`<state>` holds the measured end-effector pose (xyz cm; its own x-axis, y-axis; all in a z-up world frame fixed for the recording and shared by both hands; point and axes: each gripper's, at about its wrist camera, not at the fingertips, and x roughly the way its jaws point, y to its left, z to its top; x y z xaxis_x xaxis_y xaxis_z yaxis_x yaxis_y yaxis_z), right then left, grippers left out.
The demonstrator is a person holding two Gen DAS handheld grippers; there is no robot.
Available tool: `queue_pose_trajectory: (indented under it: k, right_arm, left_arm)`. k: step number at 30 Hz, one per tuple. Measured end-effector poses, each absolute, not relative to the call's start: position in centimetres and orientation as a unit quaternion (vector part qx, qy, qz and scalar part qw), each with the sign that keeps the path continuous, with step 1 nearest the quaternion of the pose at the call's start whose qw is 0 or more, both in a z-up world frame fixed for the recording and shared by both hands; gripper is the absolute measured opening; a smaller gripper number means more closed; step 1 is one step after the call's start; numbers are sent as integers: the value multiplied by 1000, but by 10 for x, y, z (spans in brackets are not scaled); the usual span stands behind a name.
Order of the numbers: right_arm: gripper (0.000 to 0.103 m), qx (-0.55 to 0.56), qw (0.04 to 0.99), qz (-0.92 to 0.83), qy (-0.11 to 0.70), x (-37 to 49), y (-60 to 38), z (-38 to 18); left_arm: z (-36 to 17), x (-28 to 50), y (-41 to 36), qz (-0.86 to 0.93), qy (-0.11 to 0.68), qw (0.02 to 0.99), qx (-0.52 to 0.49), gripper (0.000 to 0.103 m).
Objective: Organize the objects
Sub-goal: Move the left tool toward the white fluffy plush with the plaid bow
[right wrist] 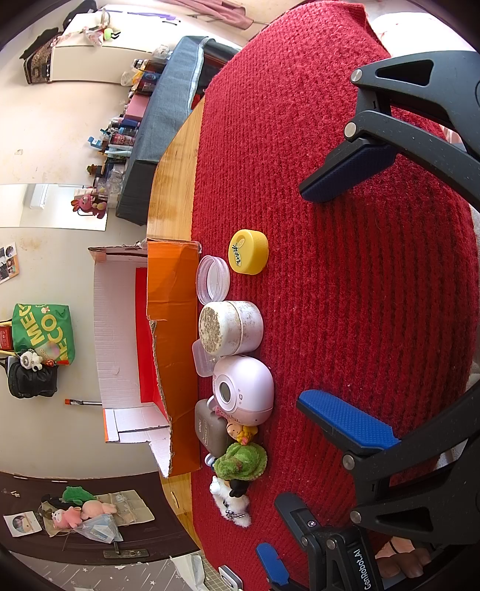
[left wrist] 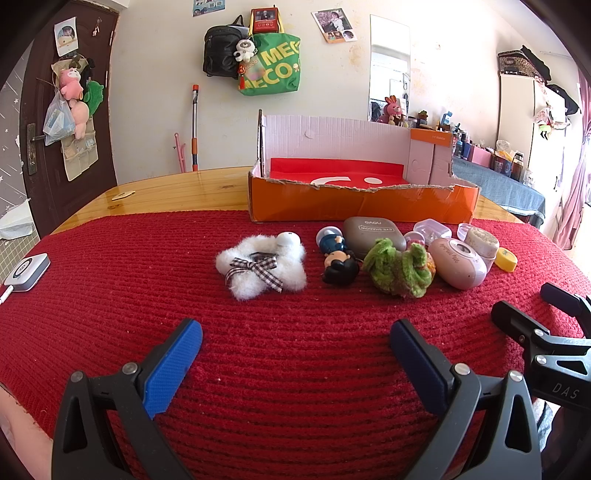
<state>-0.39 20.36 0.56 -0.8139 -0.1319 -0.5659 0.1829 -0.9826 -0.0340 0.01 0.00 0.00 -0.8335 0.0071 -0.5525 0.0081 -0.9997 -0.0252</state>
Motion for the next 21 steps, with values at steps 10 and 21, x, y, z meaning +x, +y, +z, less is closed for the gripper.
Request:
queue_pose_trajectory:
  k: [10,21]
  right_arm:
    - [103,293,83,-951,44,-4,204,5]
    - [103,301,90,-949,41,-4,203,1]
  left_arm:
    - [0,0,0,-957,13,0,289,103]
    - [5,-1,-2,-956,8,-6,292,103]
